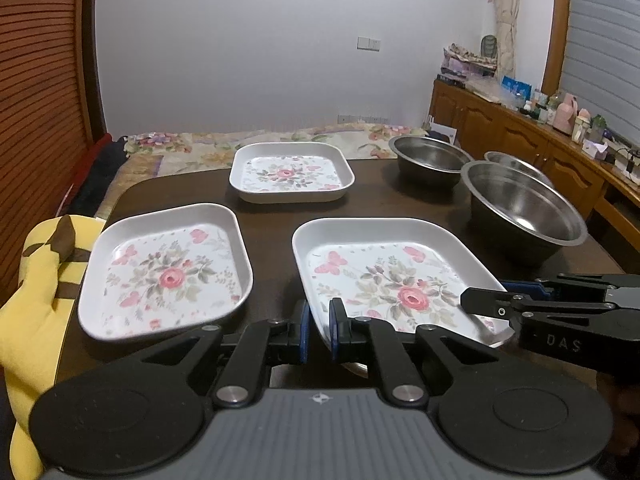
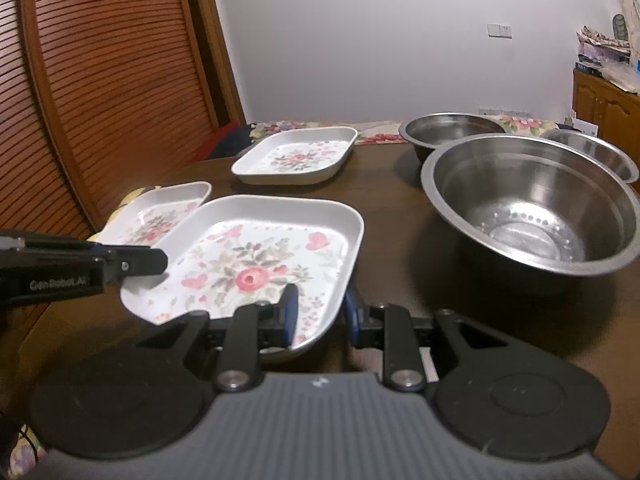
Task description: Organize plates and bowls
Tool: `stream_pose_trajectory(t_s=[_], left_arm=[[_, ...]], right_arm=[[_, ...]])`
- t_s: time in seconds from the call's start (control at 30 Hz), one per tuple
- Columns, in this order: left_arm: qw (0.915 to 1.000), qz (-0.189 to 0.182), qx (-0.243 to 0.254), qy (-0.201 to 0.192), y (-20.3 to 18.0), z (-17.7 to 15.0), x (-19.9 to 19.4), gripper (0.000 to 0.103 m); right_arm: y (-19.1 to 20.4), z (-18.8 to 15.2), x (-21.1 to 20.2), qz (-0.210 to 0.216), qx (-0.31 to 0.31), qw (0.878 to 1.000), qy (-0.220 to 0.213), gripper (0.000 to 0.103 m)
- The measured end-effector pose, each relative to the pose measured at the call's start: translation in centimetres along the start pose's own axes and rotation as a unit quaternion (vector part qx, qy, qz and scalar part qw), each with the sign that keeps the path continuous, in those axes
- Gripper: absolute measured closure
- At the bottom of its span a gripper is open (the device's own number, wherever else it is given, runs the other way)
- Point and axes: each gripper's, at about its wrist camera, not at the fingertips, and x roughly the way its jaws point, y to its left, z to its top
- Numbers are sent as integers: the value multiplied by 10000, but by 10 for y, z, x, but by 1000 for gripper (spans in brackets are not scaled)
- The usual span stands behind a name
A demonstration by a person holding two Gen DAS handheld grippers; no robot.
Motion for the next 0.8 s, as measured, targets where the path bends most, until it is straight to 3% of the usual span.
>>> stream_pose_trajectory(t_s=[0.33,0.8], left_arm=[[9999,39,-7,-104,-4,-29,-33,91],[10000,-6,-87,-25,-6,-59,-46,91]], right_arm=[[17,-18,-22,8,-92,9999,-113,76],[29,-38,-35,-106,-181,9997,-135,76]])
